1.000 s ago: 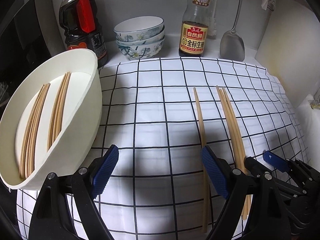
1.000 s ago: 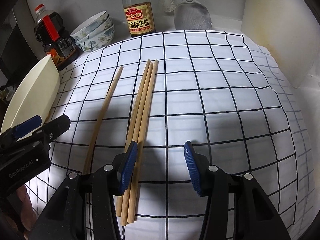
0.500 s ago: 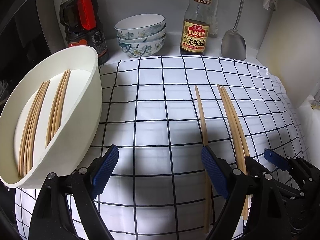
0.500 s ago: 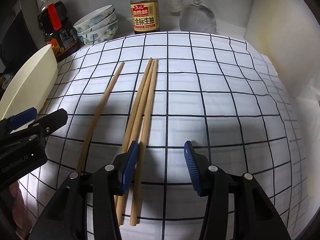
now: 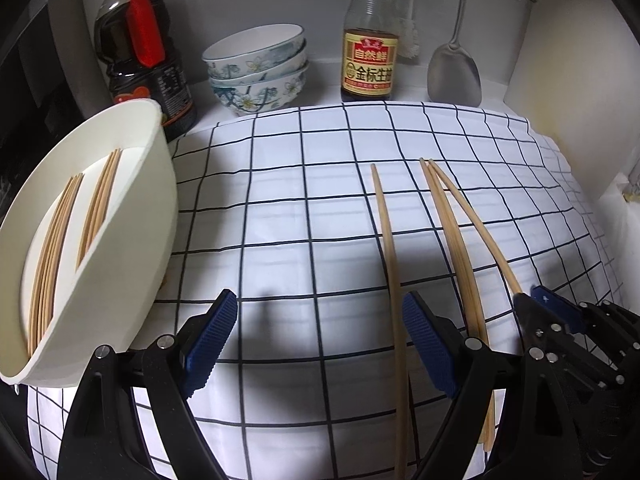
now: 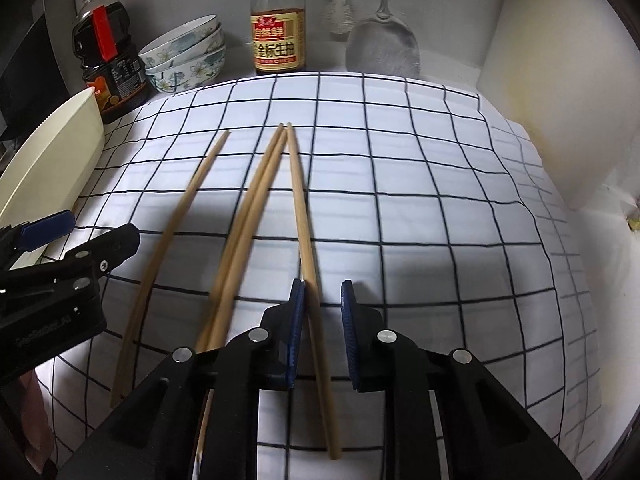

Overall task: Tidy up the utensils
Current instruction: 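Lower both open tools around the remaining chopsticks on the cloth, then close the right tool on a chopstick while the left tool grasps another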

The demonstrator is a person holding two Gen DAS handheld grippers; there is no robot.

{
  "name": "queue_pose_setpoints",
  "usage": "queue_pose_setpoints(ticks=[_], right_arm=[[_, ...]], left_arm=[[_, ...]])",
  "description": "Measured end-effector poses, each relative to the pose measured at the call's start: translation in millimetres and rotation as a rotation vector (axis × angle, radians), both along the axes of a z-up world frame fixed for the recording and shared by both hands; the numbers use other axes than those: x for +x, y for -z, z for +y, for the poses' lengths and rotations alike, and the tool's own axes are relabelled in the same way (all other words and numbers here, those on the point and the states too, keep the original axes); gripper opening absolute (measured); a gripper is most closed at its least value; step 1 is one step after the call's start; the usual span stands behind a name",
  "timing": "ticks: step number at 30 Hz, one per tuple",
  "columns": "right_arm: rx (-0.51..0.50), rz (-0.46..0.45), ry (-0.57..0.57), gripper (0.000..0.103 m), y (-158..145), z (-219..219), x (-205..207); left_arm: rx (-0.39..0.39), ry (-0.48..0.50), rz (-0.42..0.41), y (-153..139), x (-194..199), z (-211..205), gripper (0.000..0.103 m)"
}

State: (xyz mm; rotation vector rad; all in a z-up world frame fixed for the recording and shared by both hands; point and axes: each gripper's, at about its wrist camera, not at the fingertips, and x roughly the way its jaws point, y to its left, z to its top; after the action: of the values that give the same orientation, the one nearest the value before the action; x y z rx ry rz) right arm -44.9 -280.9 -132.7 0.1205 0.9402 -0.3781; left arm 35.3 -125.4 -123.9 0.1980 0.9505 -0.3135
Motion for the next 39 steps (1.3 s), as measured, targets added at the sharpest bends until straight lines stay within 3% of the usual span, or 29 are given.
queue_pose_setpoints(ticks=[10, 15, 24, 27, 32, 36, 39], right_arm=[[0.003, -0.001, -0.020, 0.017, -1, -7, -6], [-0.007, -0.001, -0.047, 0.024, -1, -11, 4], [0.014, 0.008, -0.095, 0.033, -2, -21, 27], [0.012, 0.009, -0.104, 0.033, -1, -22, 32], [0.016, 0.015, -0.113, 0.031, -1, -22, 35], [0.020, 0.025, -0.108, 0.010, -1, -23, 35], [0.037, 0.019, -0.098, 0.007, -1, -25, 32]], left_arm=[[0.043, 0.035, 0.002, 12, 3, -15, 0.083], [0.062, 0.047, 0.008, 18, 4, -20, 0.083], [0.005, 0.025, 0.032, 22, 7, -15, 0.080], [-0.005, 0.015, 0.037, 21, 8, -15, 0.073], [-0.007, 0.044, 0.029, 19, 4, -22, 0.052], [-0.009, 0.076, 0.018, 17, -1, -28, 0.033], [0.000, 0.112, 0.027, 16, -5, -36, 0.011]])
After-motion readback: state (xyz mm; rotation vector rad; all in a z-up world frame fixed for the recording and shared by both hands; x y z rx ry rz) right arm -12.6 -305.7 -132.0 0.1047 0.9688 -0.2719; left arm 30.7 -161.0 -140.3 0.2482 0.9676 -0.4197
